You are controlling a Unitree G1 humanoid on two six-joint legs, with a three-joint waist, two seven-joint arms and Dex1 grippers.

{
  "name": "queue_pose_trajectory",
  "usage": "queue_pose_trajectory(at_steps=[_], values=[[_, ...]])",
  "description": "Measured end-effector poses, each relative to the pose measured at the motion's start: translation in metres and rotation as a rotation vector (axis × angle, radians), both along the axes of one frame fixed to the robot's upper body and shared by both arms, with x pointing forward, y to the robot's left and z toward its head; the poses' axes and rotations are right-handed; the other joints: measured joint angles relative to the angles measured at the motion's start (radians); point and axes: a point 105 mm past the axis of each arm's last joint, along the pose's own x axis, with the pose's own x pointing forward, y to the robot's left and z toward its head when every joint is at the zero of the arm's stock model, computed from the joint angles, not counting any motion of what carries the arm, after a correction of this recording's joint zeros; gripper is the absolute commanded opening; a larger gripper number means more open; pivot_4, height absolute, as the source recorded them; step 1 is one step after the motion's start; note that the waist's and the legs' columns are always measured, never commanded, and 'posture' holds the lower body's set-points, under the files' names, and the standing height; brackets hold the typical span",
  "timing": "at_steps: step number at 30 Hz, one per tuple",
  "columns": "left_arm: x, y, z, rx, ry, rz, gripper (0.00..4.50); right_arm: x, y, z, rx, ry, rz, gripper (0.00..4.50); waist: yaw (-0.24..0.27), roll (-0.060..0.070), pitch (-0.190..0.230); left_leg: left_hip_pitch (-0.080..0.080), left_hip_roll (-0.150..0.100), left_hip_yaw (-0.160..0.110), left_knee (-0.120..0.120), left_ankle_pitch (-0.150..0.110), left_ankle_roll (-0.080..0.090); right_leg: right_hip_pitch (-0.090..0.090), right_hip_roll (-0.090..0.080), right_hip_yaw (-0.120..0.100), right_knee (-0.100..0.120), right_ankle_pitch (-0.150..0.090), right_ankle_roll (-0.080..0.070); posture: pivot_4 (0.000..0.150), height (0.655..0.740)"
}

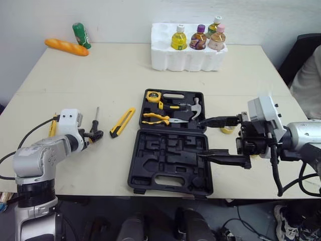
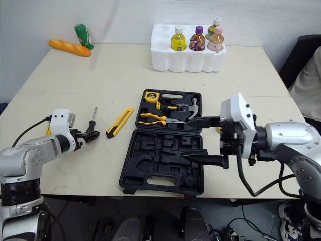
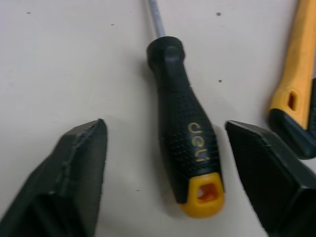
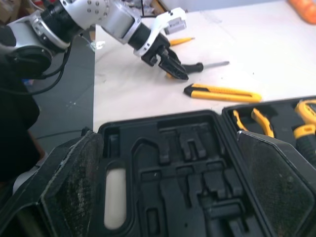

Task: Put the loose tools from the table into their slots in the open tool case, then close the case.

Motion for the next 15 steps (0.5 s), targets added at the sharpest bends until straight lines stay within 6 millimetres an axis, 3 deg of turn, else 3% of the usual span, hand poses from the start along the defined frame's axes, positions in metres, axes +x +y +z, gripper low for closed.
queue_pose_trajectory(at_steps=[3, 4, 8, 11, 12, 15], values=[[0.001, 0.003, 0.000, 0.008, -0.006, 0.010, 1.27, 0.009, -0.003, 0.001, 0.012, -0.019, -0.044, 4.50, 0.001, 0.000, 0.000, 0.000, 0.000, 0.000, 0.000, 0.000, 0.000, 0.000, 0.000, 0.000, 0.000, 0.000, 0.000, 0.150, 0.7367], [0.001, 0.003, 0.001, 0.003, -0.009, 0.002, 1.06, 0.012, -0.004, 0.002, 0.014, -0.024, -0.059, 4.50, 0.002, 0.000, 0.000, -0.001, 0.000, 0.000, 0.000, 0.000, 0.000, 0.000, 0.000, 0.000, 0.000, 0.000, 0.000, 0.150, 0.7367], [-0.001, 0.008, 0.007, 0.027, -0.011, -0.056, 1.05, 0.014, -0.006, 0.003, 0.018, -0.041, -0.079, 4.50, 0.001, 0.000, 0.000, -0.002, 0.000, 0.000, 0.000, 0.000, 0.000, 0.000, 0.000, -0.001, 0.000, 0.000, 0.000, 0.150, 0.7367], [-0.002, 0.002, 0.033, 0.118, -0.084, -0.235, 1.05, 0.014, -0.016, -0.004, 0.005, -0.015, -0.118, 4.50, 0.000, -0.004, 0.002, -0.004, 0.001, 0.000, 0.000, 0.000, 0.000, -0.002, 0.000, -0.001, 0.000, 0.000, 0.000, 0.150, 0.7367], [-0.002, -0.002, 0.044, 0.147, -0.113, -0.292, 1.05, 0.014, -0.018, -0.006, 0.004, -0.008, -0.128, 4.50, 0.000, -0.004, 0.002, -0.004, 0.000, 0.000, 0.000, 0.000, 0.000, -0.002, 0.000, -0.001, -0.001, 0.000, 0.000, 0.150, 0.7367], [-0.010, -0.039, 0.078, 0.247, -0.169, -0.609, 1.05, 0.009, -0.033, -0.014, -0.019, 0.020, -0.185, 4.50, 0.008, -0.004, 0.002, -0.004, 0.000, 0.000, 0.000, 0.000, 0.000, -0.001, -0.001, -0.002, -0.003, 0.000, 0.000, 0.150, 0.7367]])
